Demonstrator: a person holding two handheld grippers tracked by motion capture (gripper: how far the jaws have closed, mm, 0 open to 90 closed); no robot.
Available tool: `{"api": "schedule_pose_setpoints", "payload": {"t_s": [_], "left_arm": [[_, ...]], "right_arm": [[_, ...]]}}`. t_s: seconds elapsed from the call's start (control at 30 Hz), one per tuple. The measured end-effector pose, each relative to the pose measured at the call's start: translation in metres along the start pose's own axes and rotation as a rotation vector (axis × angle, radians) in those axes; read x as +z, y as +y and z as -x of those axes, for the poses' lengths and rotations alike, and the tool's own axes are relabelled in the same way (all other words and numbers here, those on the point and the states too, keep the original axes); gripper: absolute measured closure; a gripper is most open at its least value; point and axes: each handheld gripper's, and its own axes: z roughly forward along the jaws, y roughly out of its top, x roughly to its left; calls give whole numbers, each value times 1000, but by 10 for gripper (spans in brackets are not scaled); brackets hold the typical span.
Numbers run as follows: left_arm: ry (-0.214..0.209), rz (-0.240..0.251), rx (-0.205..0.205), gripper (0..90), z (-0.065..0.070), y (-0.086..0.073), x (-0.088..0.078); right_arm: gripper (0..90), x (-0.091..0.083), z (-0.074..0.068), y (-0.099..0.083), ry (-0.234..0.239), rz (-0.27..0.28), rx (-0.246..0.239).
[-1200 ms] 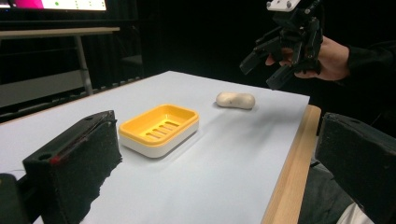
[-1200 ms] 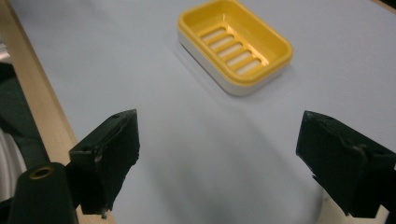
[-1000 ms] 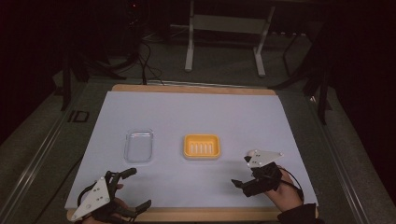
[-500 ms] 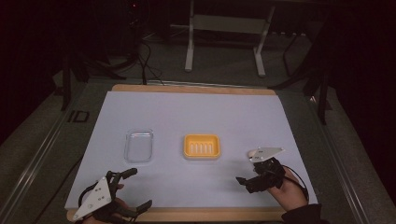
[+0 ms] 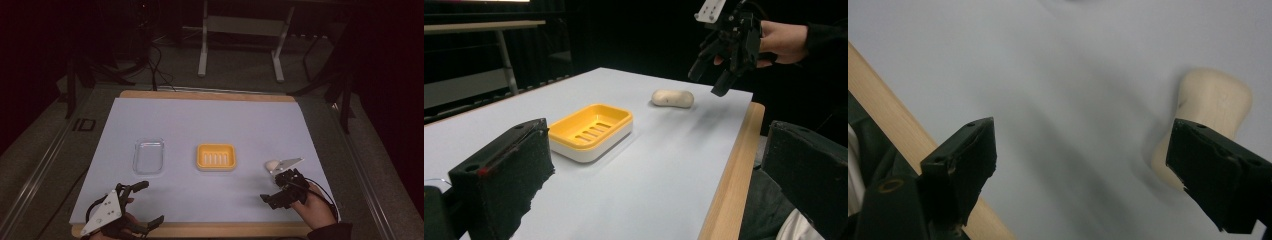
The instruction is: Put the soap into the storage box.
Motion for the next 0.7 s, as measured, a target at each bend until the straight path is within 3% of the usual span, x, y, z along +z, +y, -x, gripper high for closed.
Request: {"api": "schedule_pose_setpoints", "payload": {"t_s": [0.17,0.7], "left_arm": [[-1,-4,2,1,0,0,0],[-5,-15,4,1,0,0,2]], "right_arm": [[131,1,2,-1,-24,-40,17],[148,5,10,-8,-1,-204,109]]}}
